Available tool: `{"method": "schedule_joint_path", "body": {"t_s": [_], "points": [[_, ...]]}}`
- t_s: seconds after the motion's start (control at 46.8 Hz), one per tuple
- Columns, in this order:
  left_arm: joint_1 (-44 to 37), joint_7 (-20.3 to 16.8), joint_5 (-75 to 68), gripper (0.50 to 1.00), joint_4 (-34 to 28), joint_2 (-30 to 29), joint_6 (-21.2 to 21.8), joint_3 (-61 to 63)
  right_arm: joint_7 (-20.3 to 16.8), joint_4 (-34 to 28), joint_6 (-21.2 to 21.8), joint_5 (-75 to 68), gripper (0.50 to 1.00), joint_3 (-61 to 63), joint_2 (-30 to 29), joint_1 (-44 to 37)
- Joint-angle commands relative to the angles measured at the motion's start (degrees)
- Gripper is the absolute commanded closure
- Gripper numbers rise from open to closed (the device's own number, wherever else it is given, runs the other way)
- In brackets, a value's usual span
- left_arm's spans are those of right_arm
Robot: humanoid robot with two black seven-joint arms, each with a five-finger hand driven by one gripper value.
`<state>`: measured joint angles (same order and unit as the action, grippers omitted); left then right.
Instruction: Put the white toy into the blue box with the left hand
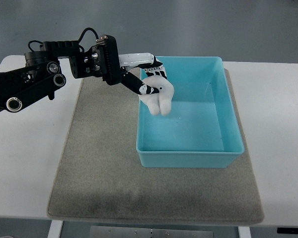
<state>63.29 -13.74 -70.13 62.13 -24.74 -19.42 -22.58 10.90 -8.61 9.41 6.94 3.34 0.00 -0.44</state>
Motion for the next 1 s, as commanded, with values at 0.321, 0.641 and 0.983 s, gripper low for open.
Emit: {"method": "schedule_joint_path", "body": {"t_s": [0.321,0.641,0.983], "points": [[-0.36,0.02,1.75,0.619,-0.51,0.13,0.08,-0.27,0.0,0.0,0.0,0.0,0.564,0.0,0.0,0.0],[0.61,0.02,6.67,0.54,-7.89,0.13,11.59,-0.63,0.0,0.0,0.0,0.0,0.564,0.0,0.0,0.0],[0.61,0.02,20.37,0.536,-12.46,0.13,18.71,-0.63,0.0,0.0,0.0,0.0,0.564,0.0,0.0,0.0]]}}
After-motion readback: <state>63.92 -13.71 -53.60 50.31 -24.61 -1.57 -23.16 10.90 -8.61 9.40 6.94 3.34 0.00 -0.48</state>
